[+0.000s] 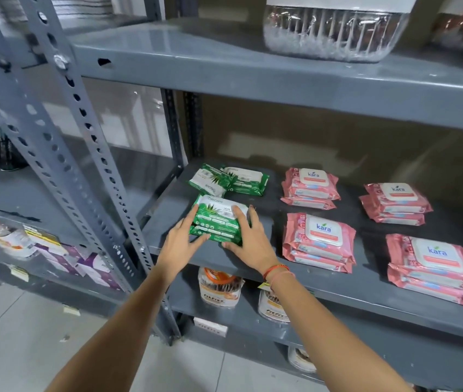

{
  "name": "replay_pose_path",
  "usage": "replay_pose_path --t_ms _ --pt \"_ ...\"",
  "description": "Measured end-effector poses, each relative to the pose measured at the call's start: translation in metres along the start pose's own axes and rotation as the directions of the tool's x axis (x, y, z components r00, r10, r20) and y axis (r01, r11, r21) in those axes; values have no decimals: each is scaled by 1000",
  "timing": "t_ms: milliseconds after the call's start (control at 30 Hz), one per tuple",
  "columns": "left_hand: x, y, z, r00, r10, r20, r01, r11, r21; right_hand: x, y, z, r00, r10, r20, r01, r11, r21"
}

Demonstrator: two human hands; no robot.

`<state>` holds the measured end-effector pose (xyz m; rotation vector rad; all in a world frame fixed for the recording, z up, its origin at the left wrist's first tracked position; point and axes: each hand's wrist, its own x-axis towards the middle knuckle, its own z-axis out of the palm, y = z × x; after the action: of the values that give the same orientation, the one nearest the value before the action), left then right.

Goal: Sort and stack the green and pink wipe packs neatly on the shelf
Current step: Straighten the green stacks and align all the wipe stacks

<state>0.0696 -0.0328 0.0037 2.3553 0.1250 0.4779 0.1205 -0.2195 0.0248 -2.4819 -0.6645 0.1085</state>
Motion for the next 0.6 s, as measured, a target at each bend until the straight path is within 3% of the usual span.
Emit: replay_pose_path --t_ms 167,267,433,600 --pt "-16 -14 -4 990 -140 4 139 989 56 14 -10 -30 990 28 -138 -20 998 62" --pt "-22 -27 -5 986 -147 82 123 962 245 42 -19 -49 974 65 -217 -82 994 -69" --pt "-24 -29 2 980 -84 181 -27 844 535 100 -41 -66 989 75 -127 -90 989 -116" --pt "-26 -28 2 980 -77 184 -42 824 565 143 -47 -52 999 31 23 -24 964 -265"
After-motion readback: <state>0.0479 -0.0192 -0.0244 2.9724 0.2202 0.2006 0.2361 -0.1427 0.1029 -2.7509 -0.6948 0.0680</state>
